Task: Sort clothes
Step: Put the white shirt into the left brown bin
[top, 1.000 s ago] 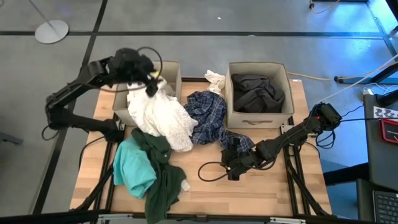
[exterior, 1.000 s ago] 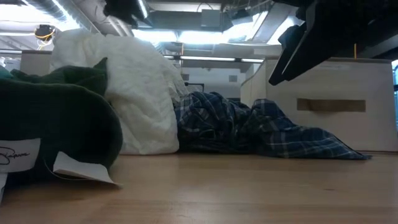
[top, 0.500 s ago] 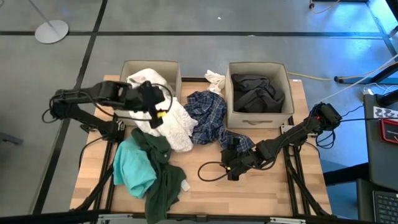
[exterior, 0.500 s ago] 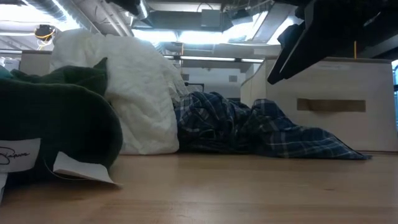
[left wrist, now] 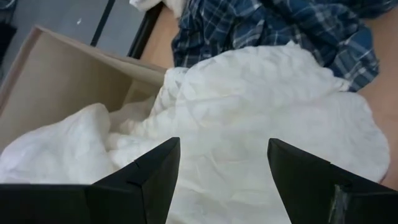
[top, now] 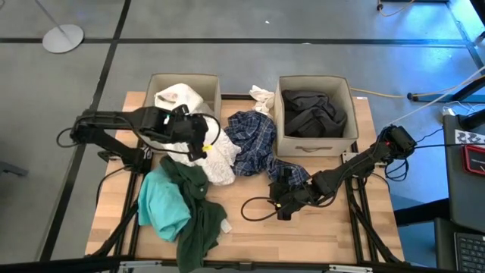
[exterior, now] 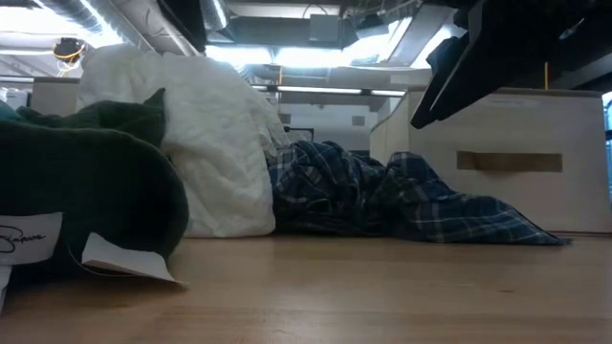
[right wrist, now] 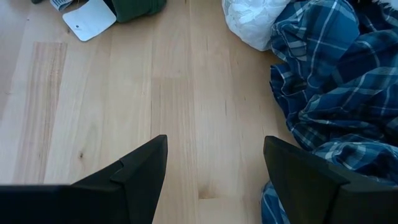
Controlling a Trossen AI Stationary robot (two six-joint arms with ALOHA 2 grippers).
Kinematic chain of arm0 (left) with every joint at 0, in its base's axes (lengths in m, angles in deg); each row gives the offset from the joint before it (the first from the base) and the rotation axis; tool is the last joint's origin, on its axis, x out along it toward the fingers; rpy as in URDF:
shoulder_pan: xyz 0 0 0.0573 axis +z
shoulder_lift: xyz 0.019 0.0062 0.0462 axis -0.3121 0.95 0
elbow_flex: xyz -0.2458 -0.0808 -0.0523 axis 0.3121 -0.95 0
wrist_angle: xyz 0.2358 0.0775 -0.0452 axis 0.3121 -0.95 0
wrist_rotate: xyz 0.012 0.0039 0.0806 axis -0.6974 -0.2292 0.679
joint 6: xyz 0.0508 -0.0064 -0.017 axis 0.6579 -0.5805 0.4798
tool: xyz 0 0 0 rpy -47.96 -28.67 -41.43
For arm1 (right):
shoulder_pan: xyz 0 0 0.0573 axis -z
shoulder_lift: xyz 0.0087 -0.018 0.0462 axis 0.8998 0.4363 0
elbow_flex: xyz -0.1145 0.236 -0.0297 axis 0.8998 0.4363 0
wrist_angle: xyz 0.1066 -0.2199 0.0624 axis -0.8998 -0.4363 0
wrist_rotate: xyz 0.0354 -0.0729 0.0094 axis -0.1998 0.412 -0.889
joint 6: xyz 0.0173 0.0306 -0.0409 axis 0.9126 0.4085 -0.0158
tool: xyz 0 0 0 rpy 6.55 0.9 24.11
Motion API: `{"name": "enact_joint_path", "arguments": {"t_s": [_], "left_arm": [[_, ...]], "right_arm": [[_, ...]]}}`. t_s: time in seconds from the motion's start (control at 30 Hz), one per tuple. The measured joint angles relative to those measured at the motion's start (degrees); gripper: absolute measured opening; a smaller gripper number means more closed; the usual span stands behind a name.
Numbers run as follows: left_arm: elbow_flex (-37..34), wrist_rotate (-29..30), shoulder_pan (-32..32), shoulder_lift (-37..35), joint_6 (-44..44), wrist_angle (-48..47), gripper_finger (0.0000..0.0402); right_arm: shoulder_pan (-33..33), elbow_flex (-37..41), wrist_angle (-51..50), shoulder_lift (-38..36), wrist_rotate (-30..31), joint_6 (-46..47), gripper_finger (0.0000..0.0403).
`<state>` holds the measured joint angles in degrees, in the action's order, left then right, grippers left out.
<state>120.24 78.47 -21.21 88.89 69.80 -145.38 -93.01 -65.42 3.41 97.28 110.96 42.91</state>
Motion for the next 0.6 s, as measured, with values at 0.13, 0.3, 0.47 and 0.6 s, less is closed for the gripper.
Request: {"name": "enact_joint_path", "arguments": {"t_s": [0.13,0.3,0.47,0.6], "left_arm": [[-1.43,-2.98,1.10,-0.24,-0.37,0.49,0.0232],[-6.45,-5.67,1.35,-0.39,-0.13,2.33,0.0232],[-9.84,-4.98,1.35,-0.45,1.51,6.35,0.0228],[-11.09,-4.72,1.35,-0.54,2.52,7.30,0.0199]], "right_arm": [[0.00,0.00,0.40,0.00,-0.01,-0.02,0.0269],[0.00,0.00,0.39,0.00,-0.02,-0.13,0.0269],[0.00,0.00,0.41,0.00,-0.02,-0.39,0.0269],[0.00,0.00,0.39,0.00,-0.02,-0.41,0.0269]]}}
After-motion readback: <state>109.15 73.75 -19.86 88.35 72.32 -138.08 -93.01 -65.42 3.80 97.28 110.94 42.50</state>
